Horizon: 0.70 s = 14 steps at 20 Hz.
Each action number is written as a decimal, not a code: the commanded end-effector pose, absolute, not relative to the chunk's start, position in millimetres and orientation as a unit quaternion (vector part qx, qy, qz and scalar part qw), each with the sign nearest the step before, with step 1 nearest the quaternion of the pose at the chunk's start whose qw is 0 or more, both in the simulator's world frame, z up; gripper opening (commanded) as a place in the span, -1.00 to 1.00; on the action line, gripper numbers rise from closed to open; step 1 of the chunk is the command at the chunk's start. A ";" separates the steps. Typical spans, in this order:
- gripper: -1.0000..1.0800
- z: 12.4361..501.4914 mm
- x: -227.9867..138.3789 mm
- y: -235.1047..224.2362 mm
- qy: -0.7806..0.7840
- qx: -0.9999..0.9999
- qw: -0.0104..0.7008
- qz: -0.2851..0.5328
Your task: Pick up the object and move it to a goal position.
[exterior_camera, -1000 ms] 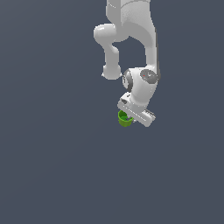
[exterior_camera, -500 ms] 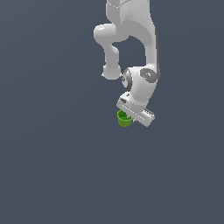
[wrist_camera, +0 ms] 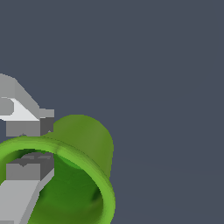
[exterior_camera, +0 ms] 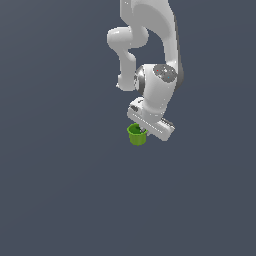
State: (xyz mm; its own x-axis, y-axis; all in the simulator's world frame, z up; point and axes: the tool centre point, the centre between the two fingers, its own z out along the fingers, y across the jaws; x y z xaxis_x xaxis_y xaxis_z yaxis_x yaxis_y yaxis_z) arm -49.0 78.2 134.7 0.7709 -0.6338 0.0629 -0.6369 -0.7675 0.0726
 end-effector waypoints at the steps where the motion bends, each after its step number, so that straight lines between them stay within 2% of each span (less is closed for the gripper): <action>1: -1.00 157.5 -41.7 66.4 -0.338 0.940 0.044 0.018; 14: -1.00 288.1 0.9 -3.9 -0.338 0.940 0.044 0.018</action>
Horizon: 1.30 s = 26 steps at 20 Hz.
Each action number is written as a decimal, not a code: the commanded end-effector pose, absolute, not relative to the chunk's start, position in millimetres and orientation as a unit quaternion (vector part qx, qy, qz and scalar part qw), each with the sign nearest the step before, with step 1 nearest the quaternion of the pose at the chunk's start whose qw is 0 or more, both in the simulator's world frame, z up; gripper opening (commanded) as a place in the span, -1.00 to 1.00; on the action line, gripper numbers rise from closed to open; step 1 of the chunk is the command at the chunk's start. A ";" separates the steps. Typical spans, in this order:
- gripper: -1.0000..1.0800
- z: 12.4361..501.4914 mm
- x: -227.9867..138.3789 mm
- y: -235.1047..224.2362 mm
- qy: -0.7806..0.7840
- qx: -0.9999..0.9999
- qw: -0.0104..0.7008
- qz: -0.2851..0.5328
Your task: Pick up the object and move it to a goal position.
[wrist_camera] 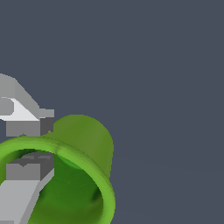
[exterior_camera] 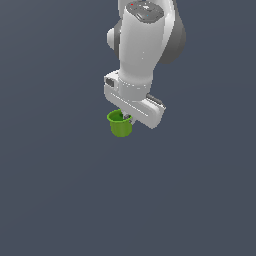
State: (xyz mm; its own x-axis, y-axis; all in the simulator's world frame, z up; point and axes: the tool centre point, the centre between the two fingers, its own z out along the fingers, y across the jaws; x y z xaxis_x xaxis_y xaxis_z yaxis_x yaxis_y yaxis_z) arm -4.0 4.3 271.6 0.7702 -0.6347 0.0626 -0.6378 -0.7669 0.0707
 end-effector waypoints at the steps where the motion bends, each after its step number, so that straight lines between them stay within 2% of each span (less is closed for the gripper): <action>1: -1.00 297.5 4.1 -9.0 -0.338 0.940 0.044 0.018; 13: -1.00 385.2 35.9 -55.8 -0.338 0.940 0.044 0.018; 26: -1.00 445.1 60.0 -87.6 -0.338 0.940 0.045 0.018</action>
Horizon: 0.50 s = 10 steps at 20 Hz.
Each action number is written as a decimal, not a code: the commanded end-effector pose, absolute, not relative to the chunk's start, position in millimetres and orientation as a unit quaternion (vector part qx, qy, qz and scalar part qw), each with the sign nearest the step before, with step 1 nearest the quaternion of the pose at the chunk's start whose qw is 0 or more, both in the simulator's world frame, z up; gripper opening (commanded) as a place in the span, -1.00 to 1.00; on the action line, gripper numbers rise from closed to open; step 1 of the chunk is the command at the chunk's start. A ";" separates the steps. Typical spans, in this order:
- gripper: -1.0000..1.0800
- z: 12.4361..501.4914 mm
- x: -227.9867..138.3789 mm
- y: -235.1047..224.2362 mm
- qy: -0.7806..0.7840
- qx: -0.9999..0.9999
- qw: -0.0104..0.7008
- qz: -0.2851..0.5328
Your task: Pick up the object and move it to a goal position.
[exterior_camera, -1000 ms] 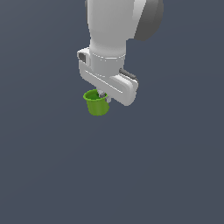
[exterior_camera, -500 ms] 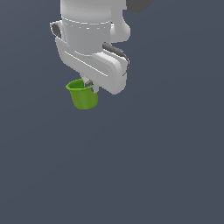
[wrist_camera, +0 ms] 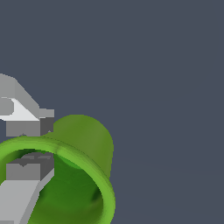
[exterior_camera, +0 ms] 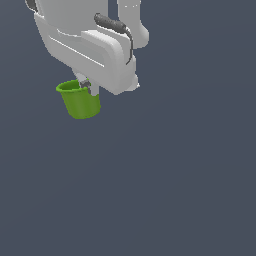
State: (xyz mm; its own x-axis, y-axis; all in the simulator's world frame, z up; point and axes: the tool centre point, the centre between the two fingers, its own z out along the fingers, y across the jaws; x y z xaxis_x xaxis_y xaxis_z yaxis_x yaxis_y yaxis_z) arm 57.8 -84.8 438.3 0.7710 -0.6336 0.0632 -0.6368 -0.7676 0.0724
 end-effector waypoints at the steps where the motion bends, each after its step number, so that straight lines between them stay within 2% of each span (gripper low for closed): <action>1: -1.00 447.9 61.2 -89.2 -0.338 0.940 0.045 0.018; 10: -1.00 463.3 68.2 -97.5 -0.338 0.940 0.045 0.019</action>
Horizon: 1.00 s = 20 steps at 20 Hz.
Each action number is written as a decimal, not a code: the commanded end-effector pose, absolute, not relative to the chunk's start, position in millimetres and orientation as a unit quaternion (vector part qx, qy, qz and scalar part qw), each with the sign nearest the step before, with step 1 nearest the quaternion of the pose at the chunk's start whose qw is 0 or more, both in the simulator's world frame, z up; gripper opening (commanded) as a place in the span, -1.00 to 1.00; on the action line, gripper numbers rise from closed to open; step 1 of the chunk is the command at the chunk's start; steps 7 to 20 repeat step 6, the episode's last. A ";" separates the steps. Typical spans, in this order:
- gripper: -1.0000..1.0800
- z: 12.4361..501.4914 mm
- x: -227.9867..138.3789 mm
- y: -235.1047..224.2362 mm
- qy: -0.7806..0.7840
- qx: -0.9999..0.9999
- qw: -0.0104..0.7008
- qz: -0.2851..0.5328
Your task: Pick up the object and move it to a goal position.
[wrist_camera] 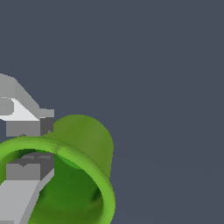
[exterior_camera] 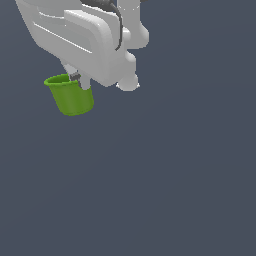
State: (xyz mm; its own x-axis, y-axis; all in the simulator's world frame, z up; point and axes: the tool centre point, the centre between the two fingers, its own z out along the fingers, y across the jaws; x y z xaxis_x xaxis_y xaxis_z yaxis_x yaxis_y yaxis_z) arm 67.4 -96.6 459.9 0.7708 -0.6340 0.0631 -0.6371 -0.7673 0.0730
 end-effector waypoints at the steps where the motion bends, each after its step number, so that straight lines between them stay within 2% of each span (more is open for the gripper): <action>1: -1.00 464.0 68.6 -97.9 -0.338 0.940 0.045 0.019; 20: -1.00 465.8 69.4 -98.8 -0.338 0.940 0.045 0.019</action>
